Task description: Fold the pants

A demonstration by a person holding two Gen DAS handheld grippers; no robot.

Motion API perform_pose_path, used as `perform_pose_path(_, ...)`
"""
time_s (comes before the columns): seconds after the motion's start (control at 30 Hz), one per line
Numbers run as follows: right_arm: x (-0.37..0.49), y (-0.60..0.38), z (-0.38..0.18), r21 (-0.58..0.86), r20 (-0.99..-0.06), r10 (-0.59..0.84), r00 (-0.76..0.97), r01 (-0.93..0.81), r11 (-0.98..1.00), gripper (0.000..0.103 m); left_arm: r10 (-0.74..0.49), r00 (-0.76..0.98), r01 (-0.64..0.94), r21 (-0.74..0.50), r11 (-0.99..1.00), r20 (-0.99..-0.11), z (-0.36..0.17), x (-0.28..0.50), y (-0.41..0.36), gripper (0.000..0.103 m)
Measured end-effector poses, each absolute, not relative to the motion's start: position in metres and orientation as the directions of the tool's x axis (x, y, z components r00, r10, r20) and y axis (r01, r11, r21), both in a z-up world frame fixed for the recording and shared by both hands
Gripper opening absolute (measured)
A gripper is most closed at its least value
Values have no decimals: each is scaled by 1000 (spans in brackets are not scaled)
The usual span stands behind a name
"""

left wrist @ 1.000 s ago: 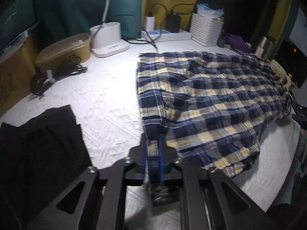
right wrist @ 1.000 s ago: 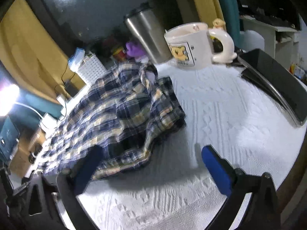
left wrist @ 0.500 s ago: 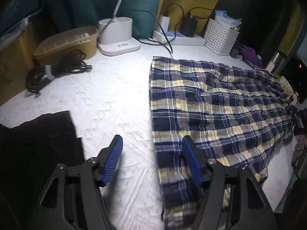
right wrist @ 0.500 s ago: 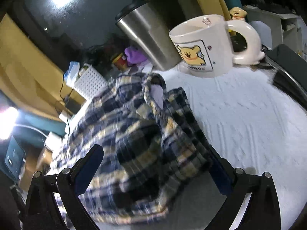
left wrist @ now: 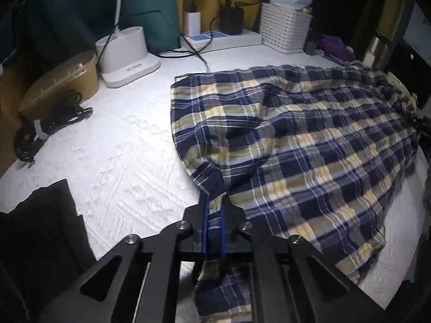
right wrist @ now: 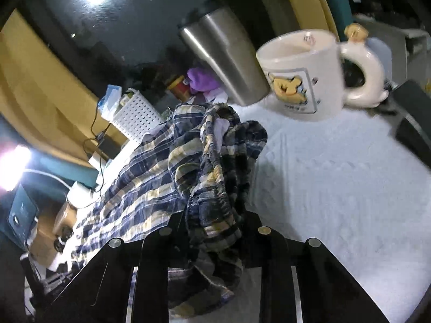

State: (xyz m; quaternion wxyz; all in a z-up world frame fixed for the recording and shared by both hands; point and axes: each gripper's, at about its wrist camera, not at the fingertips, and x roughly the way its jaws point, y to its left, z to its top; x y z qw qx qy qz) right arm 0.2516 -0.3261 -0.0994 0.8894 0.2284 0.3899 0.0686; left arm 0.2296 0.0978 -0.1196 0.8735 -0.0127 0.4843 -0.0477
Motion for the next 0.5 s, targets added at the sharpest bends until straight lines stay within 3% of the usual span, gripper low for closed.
perform_pose_path(0.33, 186, -345, -59, 406, -645, 246, 723, 51, 913, 25, -165, 571, 113, -122, 986, -804, -84, 178, 82, 3)
perform_pose_path(0.5, 163, -349, -66, 401, -666, 240, 707, 68, 913, 25, -195, 566, 112, -160, 981, -801, -85, 154, 83, 3)
